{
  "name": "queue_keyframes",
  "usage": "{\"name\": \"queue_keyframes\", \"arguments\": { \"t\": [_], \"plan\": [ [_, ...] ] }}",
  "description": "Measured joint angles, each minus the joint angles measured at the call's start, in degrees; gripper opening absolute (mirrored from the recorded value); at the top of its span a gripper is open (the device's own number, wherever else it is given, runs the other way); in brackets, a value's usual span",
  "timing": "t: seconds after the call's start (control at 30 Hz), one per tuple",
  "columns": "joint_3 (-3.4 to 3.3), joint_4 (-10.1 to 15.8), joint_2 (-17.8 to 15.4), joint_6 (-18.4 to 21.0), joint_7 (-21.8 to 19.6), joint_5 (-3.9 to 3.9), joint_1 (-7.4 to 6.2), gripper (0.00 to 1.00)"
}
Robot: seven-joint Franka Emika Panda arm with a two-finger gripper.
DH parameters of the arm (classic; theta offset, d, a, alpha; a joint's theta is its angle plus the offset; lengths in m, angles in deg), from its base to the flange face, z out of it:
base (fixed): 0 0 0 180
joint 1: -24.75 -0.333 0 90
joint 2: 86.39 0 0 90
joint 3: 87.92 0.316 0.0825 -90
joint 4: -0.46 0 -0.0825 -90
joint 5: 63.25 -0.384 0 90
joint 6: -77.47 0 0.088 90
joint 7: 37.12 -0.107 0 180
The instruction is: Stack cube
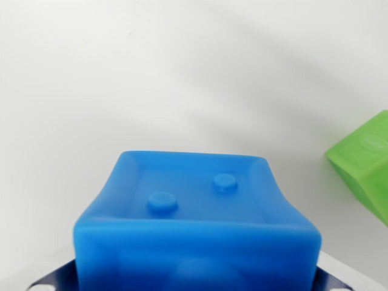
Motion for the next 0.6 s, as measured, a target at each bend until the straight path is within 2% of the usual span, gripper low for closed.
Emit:
{"name": "queue_keyframes", "arguments": {
  "t": [0.6],
  "plan": [
    [-1.79,-2.7,1.8,1.1,-6.3,-0.11,0.69,0.0]
  ]
}}
